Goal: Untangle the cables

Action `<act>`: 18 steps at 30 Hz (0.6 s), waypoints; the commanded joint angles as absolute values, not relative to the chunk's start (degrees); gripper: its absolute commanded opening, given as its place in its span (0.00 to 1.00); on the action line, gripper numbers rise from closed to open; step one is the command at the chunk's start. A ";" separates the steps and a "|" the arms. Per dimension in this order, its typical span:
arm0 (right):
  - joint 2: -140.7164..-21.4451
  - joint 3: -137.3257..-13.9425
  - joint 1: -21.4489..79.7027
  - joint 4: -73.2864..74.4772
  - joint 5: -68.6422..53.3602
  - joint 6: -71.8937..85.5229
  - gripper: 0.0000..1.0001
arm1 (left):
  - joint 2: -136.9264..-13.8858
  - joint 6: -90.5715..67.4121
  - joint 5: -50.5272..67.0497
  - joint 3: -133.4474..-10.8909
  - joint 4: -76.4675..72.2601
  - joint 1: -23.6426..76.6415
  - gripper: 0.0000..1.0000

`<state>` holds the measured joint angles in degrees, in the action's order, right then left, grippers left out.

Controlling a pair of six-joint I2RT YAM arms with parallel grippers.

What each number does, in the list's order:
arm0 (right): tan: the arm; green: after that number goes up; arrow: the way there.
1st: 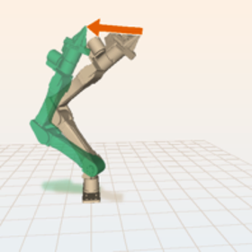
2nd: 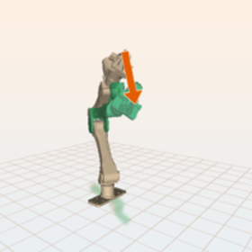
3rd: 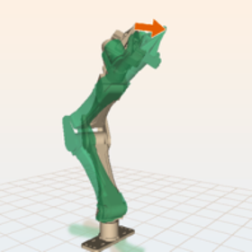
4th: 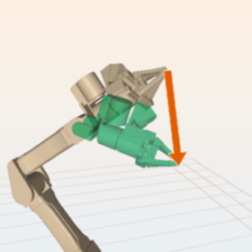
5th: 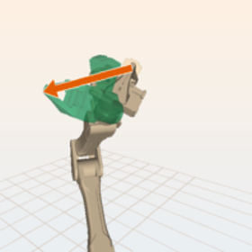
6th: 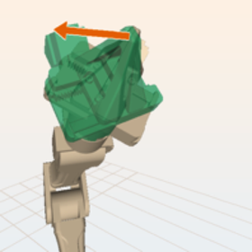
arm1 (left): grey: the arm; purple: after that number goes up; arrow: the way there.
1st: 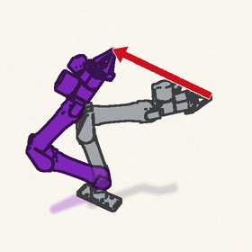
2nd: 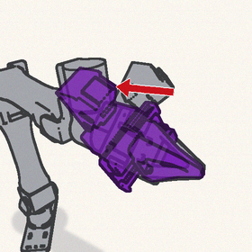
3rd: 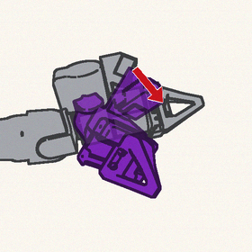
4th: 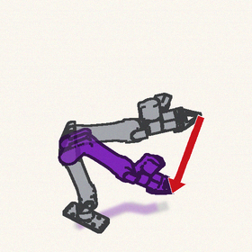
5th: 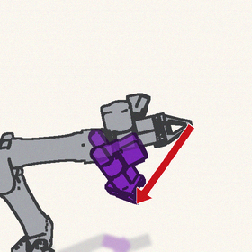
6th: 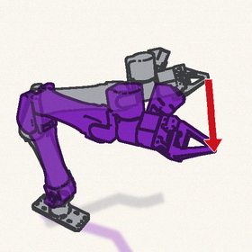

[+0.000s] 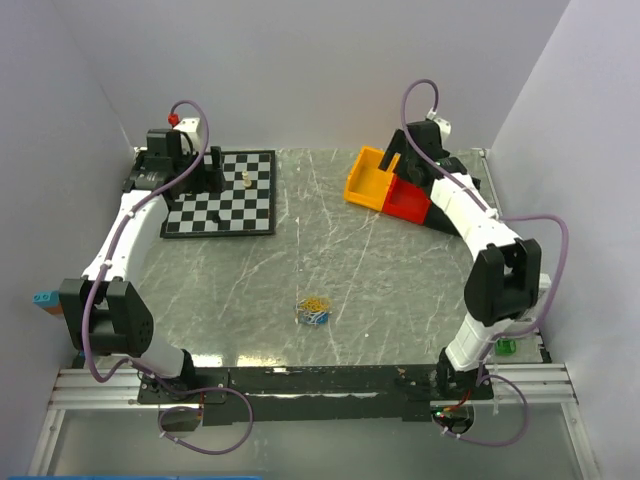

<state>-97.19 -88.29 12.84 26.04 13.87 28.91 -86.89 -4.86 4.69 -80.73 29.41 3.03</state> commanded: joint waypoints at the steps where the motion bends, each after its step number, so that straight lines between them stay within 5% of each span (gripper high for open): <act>1: -101.76 -94.20 11.26 27.15 12.57 31.02 1.00 | -88.41 -5.45 7.37 -83.31 28.82 2.99 0.97; 7: -117.49 -113.63 10.99 40.34 20.03 31.37 1.00 | -90.53 -4.31 4.06 -82.98 29.71 4.83 0.97; 18: -124.80 -113.99 10.90 34.28 17.67 33.14 0.91 | -94.75 -3.96 9.49 -85.26 34.72 5.10 0.97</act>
<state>-122.41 -110.80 11.29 34.57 18.35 32.42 -93.30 -4.23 7.14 -82.72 31.57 5.02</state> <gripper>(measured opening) 0.938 0.968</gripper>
